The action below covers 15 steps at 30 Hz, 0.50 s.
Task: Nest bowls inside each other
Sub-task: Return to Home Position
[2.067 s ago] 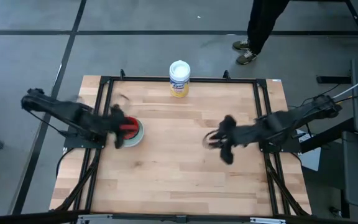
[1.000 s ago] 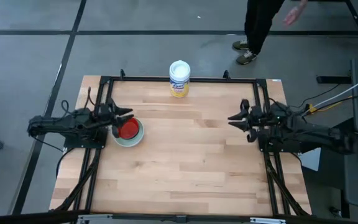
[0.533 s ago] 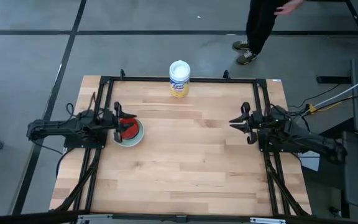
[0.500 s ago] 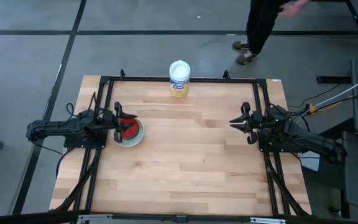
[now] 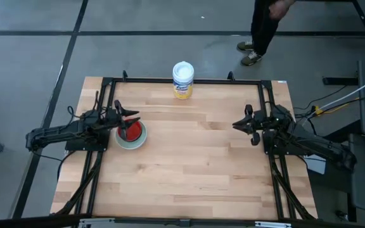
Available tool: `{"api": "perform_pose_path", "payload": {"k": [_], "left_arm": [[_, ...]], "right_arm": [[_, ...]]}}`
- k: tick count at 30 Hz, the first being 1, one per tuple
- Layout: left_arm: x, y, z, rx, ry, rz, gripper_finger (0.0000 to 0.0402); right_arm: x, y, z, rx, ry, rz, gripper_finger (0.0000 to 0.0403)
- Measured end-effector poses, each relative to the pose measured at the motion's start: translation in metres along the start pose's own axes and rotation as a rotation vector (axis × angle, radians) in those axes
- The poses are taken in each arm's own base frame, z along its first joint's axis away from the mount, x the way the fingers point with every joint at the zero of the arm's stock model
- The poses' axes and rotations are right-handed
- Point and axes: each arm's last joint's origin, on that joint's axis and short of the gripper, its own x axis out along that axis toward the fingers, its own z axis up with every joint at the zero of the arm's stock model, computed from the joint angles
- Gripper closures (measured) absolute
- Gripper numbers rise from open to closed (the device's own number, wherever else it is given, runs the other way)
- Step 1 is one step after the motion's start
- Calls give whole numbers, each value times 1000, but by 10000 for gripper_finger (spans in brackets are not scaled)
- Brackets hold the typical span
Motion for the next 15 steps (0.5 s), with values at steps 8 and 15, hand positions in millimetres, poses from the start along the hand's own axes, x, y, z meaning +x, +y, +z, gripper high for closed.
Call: {"api": "perform_pose_path", "payload": {"k": [8,15], "left_arm": [[0,-3,1,-35,-5,-10,312],[-1,-10,0,-28,6,-22,343]], "right_arm": [[3,1,0,10,-12,-134,349],[10,17,0,10,-23,-120,335]]}}
